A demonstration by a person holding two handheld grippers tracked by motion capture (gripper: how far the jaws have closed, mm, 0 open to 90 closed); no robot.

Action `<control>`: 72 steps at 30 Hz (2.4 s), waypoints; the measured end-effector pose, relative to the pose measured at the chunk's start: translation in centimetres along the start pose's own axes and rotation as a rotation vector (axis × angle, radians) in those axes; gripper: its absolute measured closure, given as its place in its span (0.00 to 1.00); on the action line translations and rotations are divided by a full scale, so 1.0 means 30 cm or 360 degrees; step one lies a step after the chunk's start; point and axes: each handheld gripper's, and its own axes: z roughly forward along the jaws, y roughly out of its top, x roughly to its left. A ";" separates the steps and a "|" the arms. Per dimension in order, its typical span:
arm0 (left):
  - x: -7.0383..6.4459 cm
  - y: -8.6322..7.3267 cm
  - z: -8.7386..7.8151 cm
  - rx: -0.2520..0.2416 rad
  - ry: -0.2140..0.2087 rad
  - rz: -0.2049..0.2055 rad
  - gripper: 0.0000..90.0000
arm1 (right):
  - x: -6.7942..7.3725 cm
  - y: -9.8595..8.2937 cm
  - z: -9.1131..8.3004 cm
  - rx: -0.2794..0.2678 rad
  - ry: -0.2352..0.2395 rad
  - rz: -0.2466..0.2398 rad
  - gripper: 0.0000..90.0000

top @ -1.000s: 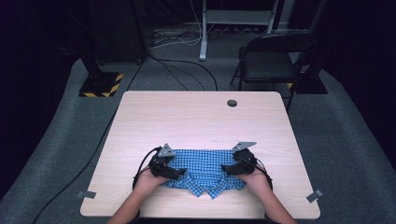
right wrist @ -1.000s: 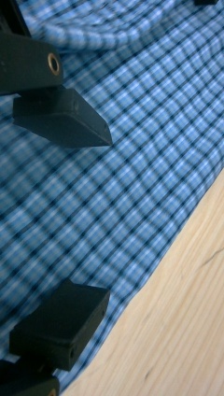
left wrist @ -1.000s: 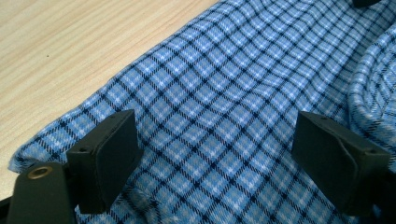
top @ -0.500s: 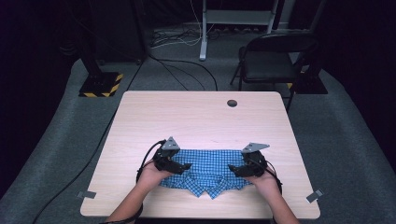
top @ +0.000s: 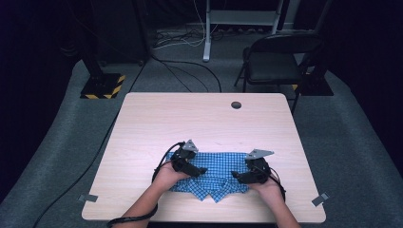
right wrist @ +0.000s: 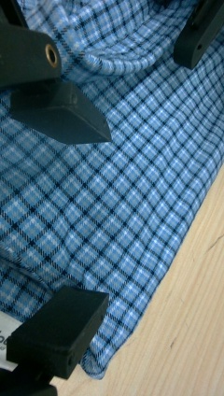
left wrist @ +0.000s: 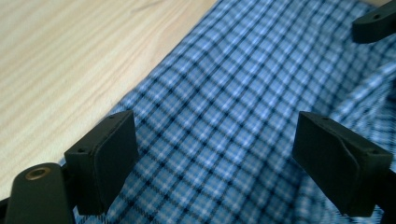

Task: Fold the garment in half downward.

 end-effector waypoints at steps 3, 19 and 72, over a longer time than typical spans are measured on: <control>0.012 -0.020 -0.001 -0.0010 -0.0017 -0.0037 0.15 | -0.002 -0.002 0.001 -0.0004 0.0001 0.0013 0.20; 0.039 -0.070 -0.135 -0.0062 0.0115 -0.0045 0.16 | 0.056 0.053 0.002 -0.0004 0.0074 -0.0051 0.19; 0.013 -0.195 -0.104 -0.0067 0.0236 0.0113 0.07 | 0.201 0.202 0.214 0.0234 0.0158 -0.0312 0.20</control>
